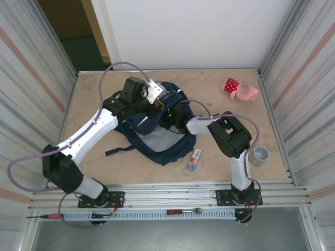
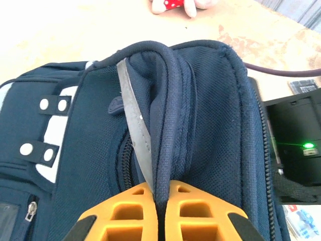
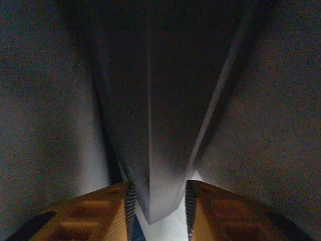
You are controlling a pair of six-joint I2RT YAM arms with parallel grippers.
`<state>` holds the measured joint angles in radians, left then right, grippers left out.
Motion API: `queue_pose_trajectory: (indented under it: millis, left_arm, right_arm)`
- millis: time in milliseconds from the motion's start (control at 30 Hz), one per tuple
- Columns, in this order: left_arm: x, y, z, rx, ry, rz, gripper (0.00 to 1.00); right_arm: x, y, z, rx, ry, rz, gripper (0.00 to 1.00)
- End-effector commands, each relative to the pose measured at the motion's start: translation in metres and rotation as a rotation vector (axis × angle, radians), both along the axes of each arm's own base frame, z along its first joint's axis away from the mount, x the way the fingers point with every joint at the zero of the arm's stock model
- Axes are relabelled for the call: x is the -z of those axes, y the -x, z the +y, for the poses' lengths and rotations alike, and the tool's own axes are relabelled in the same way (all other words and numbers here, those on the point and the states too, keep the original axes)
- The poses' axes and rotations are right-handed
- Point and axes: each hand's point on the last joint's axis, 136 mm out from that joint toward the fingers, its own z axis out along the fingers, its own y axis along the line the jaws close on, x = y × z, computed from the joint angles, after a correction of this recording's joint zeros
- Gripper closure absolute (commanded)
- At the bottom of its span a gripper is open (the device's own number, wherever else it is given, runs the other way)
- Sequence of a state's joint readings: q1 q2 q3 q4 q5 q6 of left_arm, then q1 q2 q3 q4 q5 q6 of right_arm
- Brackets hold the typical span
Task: Pack books, pencil case, and school supplies into a backpack
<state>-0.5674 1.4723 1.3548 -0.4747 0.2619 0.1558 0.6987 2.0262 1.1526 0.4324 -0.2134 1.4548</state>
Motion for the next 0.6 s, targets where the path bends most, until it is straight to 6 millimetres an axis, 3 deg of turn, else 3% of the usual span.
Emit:
queue_pose_trajectory:
  millis: [0, 267, 400, 567]
  left_arm:
    - [-0.032, -0.008, 0.018, -0.073, 0.044, -0.098, 1.00]
    - [-0.011, -0.016, 0.046, -0.175, 0.022, -0.072, 1.00]
    - [-0.001, -0.010, 0.045, -0.155, 0.023, -0.050, 1.00]
    - [0.009, -0.001, 0.037, -0.121, 0.038, -0.017, 1.00]
  right_arm:
    - [-0.027, 0.018, -0.020, -0.025, 0.055, -0.050, 0.60]
    - [-0.050, 0.087, -0.074, -0.117, 0.257, -0.038, 0.45]
    - [-0.052, 0.118, -0.110, -0.188, 0.368, 0.026, 0.39]
    - [-0.045, 0.152, -0.170, -0.237, 0.508, 0.164, 0.32]
